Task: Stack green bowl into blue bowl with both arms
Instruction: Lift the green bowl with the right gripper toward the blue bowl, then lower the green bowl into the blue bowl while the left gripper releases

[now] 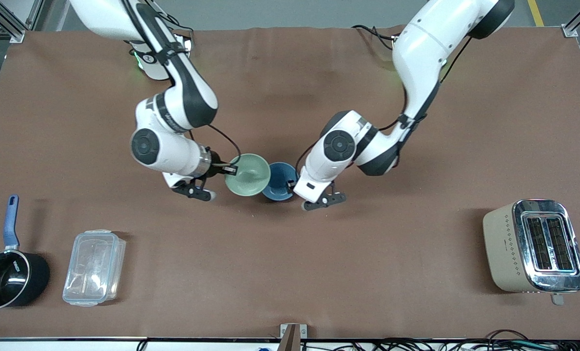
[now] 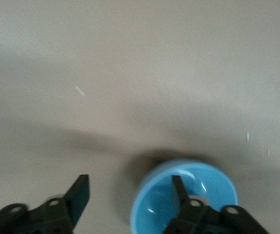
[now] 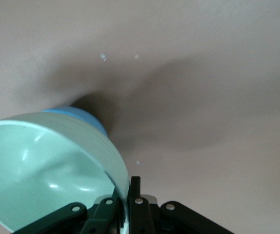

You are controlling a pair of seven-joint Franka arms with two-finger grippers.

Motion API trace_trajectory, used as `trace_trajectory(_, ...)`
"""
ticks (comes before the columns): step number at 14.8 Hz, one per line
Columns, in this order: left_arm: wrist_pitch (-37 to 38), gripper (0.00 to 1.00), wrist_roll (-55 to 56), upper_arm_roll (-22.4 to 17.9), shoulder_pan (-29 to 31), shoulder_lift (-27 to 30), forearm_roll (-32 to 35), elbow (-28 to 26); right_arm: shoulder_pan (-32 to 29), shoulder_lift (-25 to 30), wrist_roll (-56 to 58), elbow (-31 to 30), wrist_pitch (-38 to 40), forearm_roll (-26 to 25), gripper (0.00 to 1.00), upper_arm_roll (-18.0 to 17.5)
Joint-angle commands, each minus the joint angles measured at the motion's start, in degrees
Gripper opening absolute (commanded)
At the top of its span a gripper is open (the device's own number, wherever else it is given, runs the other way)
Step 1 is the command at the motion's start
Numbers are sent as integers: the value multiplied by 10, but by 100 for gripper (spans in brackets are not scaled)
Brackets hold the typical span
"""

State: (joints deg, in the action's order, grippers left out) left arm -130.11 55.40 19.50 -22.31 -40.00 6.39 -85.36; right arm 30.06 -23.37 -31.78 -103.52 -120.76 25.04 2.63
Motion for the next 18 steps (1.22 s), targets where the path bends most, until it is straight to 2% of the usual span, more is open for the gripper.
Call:
trace_trajectory(1,84,100,-7,-3,35,89,51,-16,33,-24,-34,16,-19,36,2,7)
trace_trajectory(5,184,100,-91,-3,89,177,58,-16,63,-47,-86,16,-34,42,3,7)
trace_trajectory(9,232,100,-201,-2,144,240,57,-13,73,-62,-86,14,-69,44,4,7)
trace_trajectory(14,303,100,-271,2,201,325,29,-9,78,-77,-86,13,-101,44,5,7)
trace_trajectory(18,375,100,-338,-2,241,379,-8,-9,83,-82,-86,13,-103,45,10,7)
